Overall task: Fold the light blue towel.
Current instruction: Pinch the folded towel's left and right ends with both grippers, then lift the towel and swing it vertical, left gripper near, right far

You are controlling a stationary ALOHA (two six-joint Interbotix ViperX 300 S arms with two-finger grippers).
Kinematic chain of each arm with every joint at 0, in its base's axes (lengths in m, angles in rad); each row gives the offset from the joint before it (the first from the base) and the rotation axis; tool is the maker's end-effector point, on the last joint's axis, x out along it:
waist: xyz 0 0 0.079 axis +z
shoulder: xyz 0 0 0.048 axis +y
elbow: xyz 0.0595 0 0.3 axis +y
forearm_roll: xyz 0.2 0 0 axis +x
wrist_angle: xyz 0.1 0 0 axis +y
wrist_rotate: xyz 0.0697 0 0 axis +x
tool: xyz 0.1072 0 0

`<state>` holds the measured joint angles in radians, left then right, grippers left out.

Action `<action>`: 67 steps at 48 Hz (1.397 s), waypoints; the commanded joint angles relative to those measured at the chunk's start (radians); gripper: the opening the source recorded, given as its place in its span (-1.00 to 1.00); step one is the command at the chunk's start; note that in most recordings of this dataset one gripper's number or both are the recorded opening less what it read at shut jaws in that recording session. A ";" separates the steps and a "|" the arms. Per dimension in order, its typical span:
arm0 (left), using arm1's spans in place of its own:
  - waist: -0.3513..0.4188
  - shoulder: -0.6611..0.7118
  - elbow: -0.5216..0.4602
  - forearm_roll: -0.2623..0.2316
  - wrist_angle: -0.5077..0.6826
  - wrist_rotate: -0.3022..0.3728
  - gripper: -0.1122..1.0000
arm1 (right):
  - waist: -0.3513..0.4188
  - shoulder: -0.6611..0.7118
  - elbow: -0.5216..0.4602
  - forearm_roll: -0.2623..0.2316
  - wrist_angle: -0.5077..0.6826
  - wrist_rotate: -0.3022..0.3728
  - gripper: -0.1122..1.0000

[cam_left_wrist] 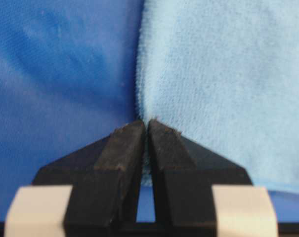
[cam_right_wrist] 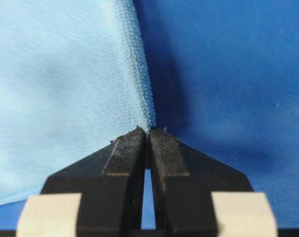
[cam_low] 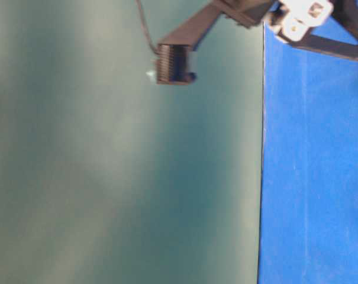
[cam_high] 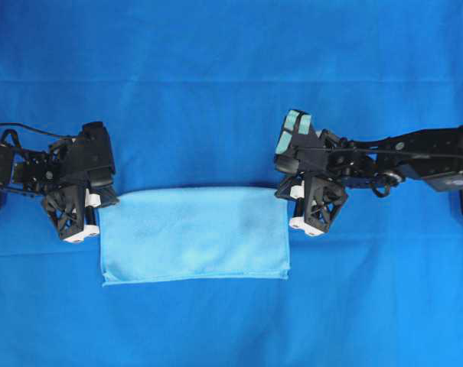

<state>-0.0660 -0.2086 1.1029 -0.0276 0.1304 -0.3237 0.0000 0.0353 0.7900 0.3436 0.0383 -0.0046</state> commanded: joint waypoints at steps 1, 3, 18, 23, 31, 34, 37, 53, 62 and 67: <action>0.012 -0.063 -0.046 0.002 0.060 0.000 -0.77 | 0.003 -0.077 -0.015 -0.005 0.020 0.000 -0.76; 0.014 -0.092 -0.066 0.002 0.089 0.002 -0.77 | 0.002 -0.110 -0.017 -0.006 0.041 0.000 -0.76; 0.014 -0.330 -0.140 0.003 0.153 0.048 -0.77 | -0.002 -0.324 -0.018 -0.011 0.121 0.008 -0.76; 0.014 -0.388 -0.144 0.002 0.150 0.067 -0.77 | -0.003 -0.402 -0.014 -0.031 0.140 0.008 -0.76; 0.014 -0.436 -0.158 0.002 0.150 0.074 -0.77 | -0.009 -0.525 -0.009 -0.060 0.170 0.008 -0.76; 0.012 -0.440 -0.167 0.002 0.150 0.075 -0.77 | -0.015 -0.552 -0.003 -0.067 0.175 0.008 -0.76; 0.012 -0.440 -0.173 0.002 0.150 0.075 -0.77 | -0.026 -0.569 0.008 -0.071 0.176 0.009 -0.76; -0.005 -0.425 -0.178 0.003 0.072 0.074 -0.77 | -0.110 -0.554 0.005 -0.091 0.179 0.009 -0.76; -0.040 -0.362 -0.207 0.003 -0.037 0.107 -0.77 | -0.249 -0.517 -0.005 -0.129 0.179 0.008 -0.76; -0.055 -0.296 -0.244 0.003 -0.083 0.155 -0.77 | -0.318 -0.486 -0.026 -0.153 0.173 0.008 -0.76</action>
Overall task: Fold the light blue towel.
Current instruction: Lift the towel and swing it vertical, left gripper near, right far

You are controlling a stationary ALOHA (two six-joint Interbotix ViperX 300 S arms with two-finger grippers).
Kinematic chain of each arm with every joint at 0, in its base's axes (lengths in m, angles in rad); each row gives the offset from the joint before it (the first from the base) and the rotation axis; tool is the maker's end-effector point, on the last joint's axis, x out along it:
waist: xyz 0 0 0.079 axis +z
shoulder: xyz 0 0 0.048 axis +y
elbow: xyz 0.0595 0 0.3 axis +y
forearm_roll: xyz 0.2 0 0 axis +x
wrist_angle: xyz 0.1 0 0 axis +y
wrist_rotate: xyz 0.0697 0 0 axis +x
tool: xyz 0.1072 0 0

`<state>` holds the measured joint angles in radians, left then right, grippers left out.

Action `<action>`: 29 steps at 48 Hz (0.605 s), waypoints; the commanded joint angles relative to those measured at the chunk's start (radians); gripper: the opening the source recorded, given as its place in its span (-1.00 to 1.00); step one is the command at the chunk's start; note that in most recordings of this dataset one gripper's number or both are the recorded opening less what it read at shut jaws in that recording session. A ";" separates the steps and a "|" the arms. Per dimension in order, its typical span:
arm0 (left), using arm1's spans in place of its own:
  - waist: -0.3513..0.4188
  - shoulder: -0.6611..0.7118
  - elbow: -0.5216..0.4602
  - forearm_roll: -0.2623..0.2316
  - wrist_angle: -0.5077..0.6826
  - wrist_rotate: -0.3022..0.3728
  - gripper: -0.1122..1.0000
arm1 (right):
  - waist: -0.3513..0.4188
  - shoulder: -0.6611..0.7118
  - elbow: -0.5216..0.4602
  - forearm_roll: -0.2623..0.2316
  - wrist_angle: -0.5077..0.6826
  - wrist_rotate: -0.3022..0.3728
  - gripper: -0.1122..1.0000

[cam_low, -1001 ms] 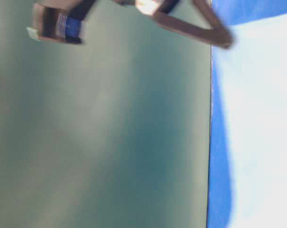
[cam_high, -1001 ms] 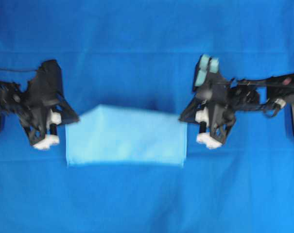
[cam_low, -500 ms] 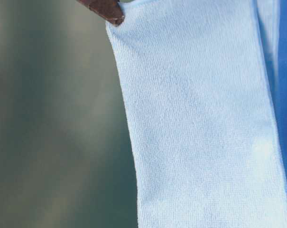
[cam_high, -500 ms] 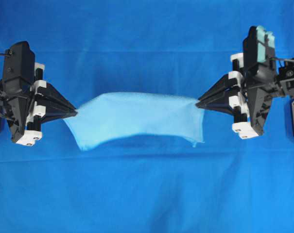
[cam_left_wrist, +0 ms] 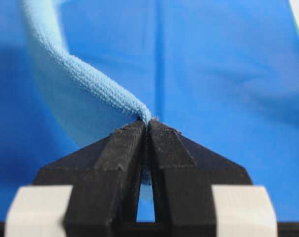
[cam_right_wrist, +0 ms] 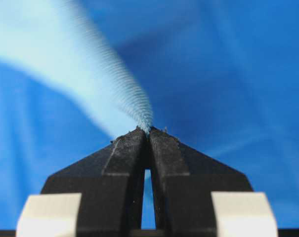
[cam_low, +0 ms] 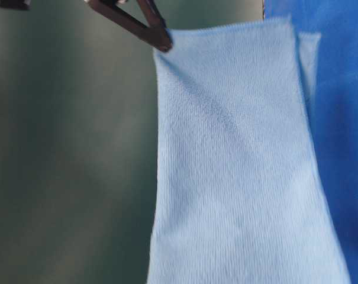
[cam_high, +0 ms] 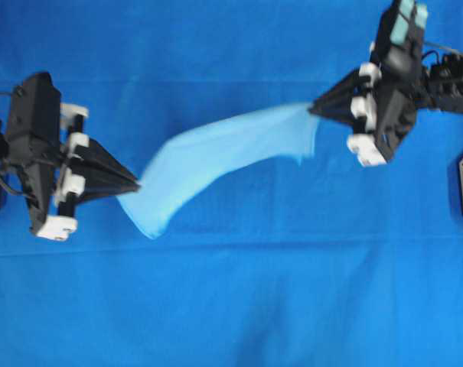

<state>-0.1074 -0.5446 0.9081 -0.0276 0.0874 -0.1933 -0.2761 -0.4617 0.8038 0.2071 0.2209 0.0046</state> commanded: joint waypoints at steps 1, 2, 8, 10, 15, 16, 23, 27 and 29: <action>-0.017 0.054 -0.058 0.003 -0.048 0.034 -0.77 | -0.061 0.021 -0.048 -0.026 -0.012 -0.002 -0.76; -0.021 0.069 -0.069 0.003 -0.057 0.043 -0.77 | -0.072 0.029 -0.054 -0.031 -0.015 -0.002 -0.76; -0.031 0.163 -0.138 0.003 -0.107 0.104 -0.77 | -0.132 0.080 -0.092 -0.066 -0.041 -0.002 -0.76; -0.035 0.199 -0.173 0.003 -0.123 0.132 -0.77 | -0.146 0.100 -0.109 -0.078 -0.049 -0.002 -0.76; -0.049 0.272 -0.245 0.003 -0.132 0.198 -0.77 | -0.170 0.153 -0.155 -0.114 -0.057 -0.003 -0.76; -0.052 0.285 -0.261 0.003 -0.132 0.210 -0.77 | -0.173 0.164 -0.164 -0.120 -0.057 -0.003 -0.76; -0.069 0.382 -0.373 0.003 -0.132 0.301 -0.77 | -0.181 0.232 -0.232 -0.152 -0.057 -0.005 -0.76; -0.072 0.422 -0.416 0.003 -0.130 0.330 -0.77 | -0.181 0.265 -0.272 -0.166 -0.055 -0.005 -0.76; -0.072 0.439 -0.431 0.003 -0.130 0.337 -0.77 | -0.181 0.279 -0.288 -0.170 -0.054 -0.005 -0.76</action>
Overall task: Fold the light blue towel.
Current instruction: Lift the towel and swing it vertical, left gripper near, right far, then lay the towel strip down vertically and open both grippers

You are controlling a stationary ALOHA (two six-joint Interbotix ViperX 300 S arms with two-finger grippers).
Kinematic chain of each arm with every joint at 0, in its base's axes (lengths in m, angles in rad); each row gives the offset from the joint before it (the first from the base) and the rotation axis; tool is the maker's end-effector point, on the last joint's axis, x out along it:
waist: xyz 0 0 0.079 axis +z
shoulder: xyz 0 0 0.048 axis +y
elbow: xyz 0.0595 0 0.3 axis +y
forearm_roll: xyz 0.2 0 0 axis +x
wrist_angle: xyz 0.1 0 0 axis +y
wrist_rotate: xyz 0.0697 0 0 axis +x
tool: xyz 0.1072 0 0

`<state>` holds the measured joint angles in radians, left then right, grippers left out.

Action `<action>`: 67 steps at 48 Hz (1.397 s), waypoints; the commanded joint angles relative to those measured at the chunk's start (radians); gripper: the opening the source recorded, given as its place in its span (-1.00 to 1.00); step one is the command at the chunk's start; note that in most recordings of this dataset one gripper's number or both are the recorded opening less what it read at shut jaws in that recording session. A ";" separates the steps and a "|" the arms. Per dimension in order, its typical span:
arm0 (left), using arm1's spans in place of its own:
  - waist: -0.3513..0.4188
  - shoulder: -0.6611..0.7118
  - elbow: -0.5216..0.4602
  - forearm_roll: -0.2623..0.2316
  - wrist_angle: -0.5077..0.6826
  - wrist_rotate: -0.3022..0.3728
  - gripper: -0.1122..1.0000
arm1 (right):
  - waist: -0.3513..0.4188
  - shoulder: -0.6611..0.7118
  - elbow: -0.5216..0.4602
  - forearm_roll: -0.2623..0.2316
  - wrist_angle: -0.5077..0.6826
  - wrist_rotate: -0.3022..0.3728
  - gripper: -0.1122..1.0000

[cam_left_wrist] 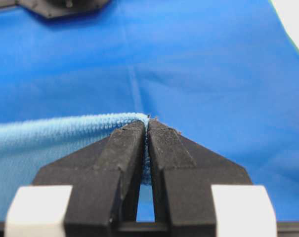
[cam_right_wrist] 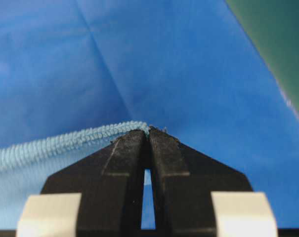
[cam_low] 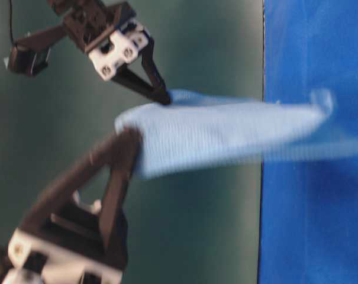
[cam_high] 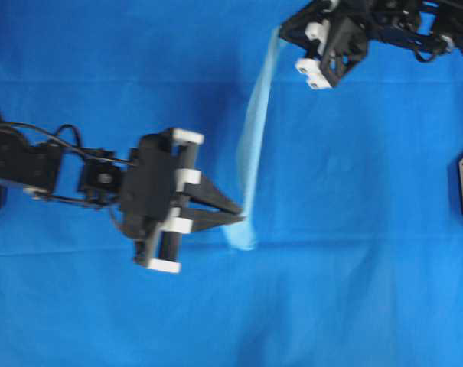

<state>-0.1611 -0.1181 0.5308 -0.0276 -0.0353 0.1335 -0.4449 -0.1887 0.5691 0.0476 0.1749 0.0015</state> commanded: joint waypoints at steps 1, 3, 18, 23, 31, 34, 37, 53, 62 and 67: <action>-0.018 0.018 -0.061 0.003 -0.006 0.012 -0.77 | -0.012 0.011 -0.058 -0.014 -0.008 -0.002 -0.76; -0.018 0.029 -0.072 0.003 -0.006 0.014 -0.77 | -0.012 0.015 -0.064 -0.017 -0.008 -0.002 -0.76; -0.018 0.081 -0.109 0.003 -0.040 0.014 -0.77 | -0.038 -0.026 -0.018 -0.026 -0.009 0.000 -0.76; -0.018 0.137 -0.153 0.003 -0.089 0.018 -0.77 | -0.060 -0.078 0.037 -0.026 -0.009 0.006 -0.76; -0.009 0.273 -0.276 0.003 -0.141 0.026 -0.77 | -0.089 -0.193 0.140 -0.026 -0.003 0.008 -0.76; -0.006 0.324 -0.324 0.003 -0.149 0.026 -0.77 | -0.094 -0.252 0.181 -0.026 0.008 0.008 -0.76; -0.006 0.373 -0.371 0.003 -0.155 0.026 -0.77 | -0.095 -0.293 0.210 -0.026 0.025 0.008 -0.76; -0.005 0.489 -0.405 -0.002 -0.175 -0.014 -0.77 | -0.095 -0.212 0.267 -0.028 0.023 0.005 -0.76; -0.008 0.445 -0.264 -0.006 -0.178 -0.075 -0.77 | -0.087 -0.028 0.193 -0.028 -0.054 0.003 -0.76; -0.006 0.408 -0.163 -0.006 -0.193 -0.129 -0.77 | -0.072 0.060 0.140 -0.028 -0.083 0.003 -0.76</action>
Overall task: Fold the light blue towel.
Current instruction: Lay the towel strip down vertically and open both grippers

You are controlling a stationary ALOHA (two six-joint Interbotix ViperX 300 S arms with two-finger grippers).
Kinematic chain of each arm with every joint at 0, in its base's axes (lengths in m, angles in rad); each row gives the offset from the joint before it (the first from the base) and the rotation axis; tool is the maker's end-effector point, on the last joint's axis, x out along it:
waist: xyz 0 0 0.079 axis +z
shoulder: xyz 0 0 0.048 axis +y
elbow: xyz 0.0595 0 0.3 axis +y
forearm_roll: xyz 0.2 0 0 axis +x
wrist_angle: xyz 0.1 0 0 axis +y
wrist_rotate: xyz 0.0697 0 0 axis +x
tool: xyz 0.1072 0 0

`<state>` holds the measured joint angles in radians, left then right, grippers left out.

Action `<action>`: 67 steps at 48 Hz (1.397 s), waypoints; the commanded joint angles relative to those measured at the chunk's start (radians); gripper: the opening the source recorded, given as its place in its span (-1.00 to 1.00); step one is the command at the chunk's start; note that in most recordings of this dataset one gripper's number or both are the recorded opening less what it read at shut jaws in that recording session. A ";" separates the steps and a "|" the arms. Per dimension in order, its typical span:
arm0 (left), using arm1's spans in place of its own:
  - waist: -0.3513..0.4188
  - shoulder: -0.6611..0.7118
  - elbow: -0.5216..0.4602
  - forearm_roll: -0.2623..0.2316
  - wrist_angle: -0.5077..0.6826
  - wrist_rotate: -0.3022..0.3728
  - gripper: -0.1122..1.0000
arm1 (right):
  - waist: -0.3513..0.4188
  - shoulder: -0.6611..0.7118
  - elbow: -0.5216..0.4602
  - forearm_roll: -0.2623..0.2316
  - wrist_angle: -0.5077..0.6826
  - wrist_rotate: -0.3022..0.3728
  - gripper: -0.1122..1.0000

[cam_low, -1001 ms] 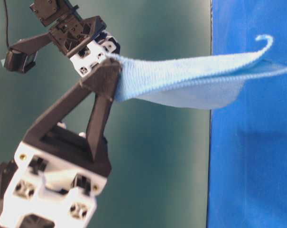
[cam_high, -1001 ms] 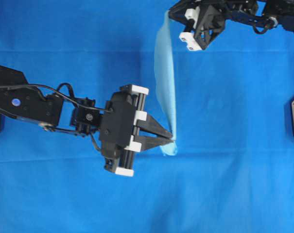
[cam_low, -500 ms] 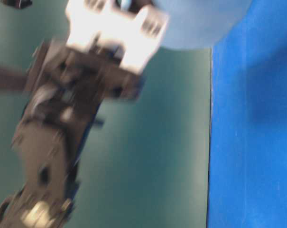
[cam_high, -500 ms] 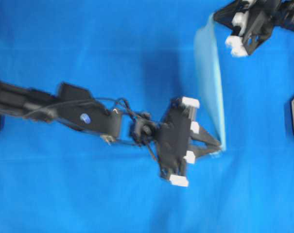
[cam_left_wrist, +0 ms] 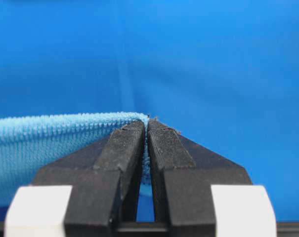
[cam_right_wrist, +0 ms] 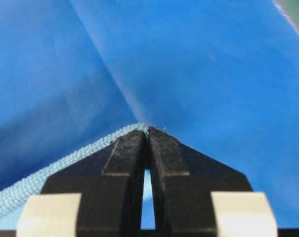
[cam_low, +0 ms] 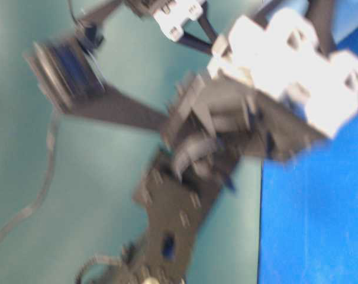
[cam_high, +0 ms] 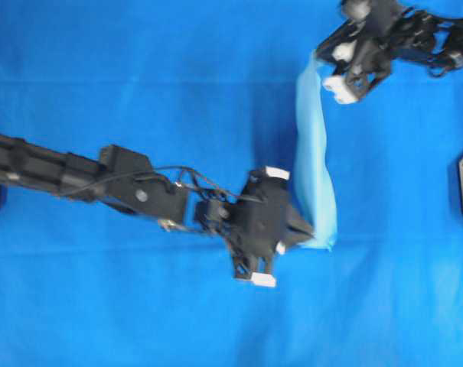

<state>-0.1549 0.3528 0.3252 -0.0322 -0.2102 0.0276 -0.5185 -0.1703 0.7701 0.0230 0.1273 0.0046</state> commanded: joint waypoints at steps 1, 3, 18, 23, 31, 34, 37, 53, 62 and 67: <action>-0.012 -0.069 0.061 -0.002 -0.023 -0.032 -0.77 | 0.006 0.055 -0.074 -0.003 -0.041 0.000 -0.76; -0.014 -0.084 0.098 -0.002 -0.026 -0.052 -0.77 | 0.015 0.086 -0.095 -0.003 -0.054 0.000 -0.76; -0.028 -0.152 0.282 -0.002 -0.083 -0.175 -0.77 | 0.078 0.209 -0.202 -0.002 -0.084 0.002 -0.76; -0.028 -0.152 0.291 -0.002 -0.097 -0.175 -0.77 | 0.084 0.221 -0.204 -0.002 -0.084 0.002 -0.76; -0.028 -0.135 0.272 -0.002 -0.109 -0.173 -0.77 | 0.100 0.227 -0.198 -0.003 -0.083 -0.005 -0.76; -0.026 -0.130 0.262 -0.002 -0.109 -0.173 -0.77 | 0.109 0.227 -0.198 -0.003 -0.084 -0.011 -0.76; -0.025 -0.127 0.256 -0.002 -0.109 -0.173 -0.76 | 0.117 0.227 -0.199 -0.003 -0.089 -0.012 -0.75; -0.017 -0.135 0.256 -0.002 -0.097 -0.172 0.44 | 0.138 0.229 -0.198 -0.038 -0.117 -0.015 0.29; -0.012 -0.210 0.259 -0.002 -0.011 -0.175 0.76 | 0.141 0.212 -0.201 -0.044 -0.104 -0.015 0.27; -0.012 -0.276 0.261 0.002 0.087 -0.173 0.75 | 0.149 0.169 -0.195 -0.043 -0.077 -0.015 0.28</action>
<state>-0.1687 0.1534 0.5967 -0.0322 -0.1764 -0.1488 -0.3789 0.0568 0.5875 -0.0184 0.0383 -0.0123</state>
